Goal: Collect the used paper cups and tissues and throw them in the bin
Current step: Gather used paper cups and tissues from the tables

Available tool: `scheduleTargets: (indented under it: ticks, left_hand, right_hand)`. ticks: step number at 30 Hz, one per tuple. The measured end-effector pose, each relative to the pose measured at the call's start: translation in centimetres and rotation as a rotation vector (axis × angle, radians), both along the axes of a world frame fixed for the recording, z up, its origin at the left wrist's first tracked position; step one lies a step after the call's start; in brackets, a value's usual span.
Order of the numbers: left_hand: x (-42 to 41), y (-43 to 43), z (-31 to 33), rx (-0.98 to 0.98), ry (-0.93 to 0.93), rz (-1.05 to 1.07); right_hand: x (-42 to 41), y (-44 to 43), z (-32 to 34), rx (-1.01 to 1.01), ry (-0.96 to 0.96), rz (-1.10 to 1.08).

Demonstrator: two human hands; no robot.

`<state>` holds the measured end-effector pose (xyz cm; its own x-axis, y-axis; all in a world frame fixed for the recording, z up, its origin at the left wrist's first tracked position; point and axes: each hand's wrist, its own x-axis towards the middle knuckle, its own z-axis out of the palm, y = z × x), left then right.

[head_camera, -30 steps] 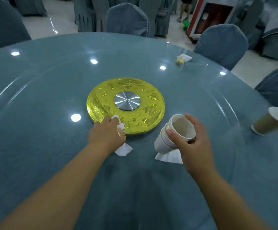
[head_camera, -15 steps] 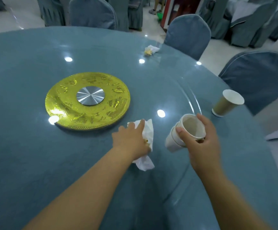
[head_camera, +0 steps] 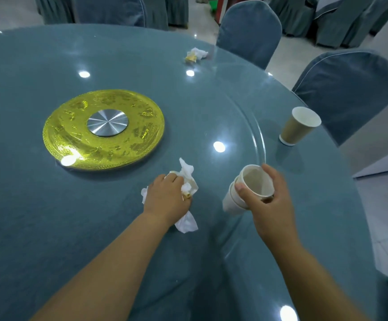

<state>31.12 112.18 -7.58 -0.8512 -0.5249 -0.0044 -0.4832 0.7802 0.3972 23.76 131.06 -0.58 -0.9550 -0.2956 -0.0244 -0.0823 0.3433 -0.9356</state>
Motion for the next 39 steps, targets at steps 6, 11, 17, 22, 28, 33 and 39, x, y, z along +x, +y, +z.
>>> scheduleTargets:
  ticks: [6, 11, 17, 22, 28, 33, 39]
  left_hand:
    - [3.6, 2.7, 1.1, 0.103, -0.080, 0.051]
    - [7.4, 5.6, 2.9, 0.291, -0.046, 0.099]
    - [8.7, 8.6, 4.8, 0.331, 0.036, 0.114]
    - [5.5, 10.7, 7.0, 0.288, 0.090, 0.096]
    - [-2.3, 12.4, 9.2, 0.200, 0.136, 0.115]
    - [-10.0, 13.4, 10.6, 0.146, 0.229, 0.141]
    - [-16.8, 12.1, 11.4, 0.060, 0.223, 0.166]
  right_hand:
    - [1.8, 2.2, 0.3, 0.008, -0.024, -0.004]
    - [4.4, 5.0, 1.2, -0.019, -0.037, -0.030]
    - [4.9, 9.0, 2.4, -0.047, -0.035, -0.078]
    - [0.9, 11.9, 3.3, -0.085, -0.007, -0.114]
    - [-8.6, 13.4, 4.2, -0.169, 0.027, -0.106]
    - [-17.9, 12.8, 5.4, -0.201, 0.075, -0.074]
    - [-27.0, 10.4, 6.1, -0.205, 0.134, -0.060]
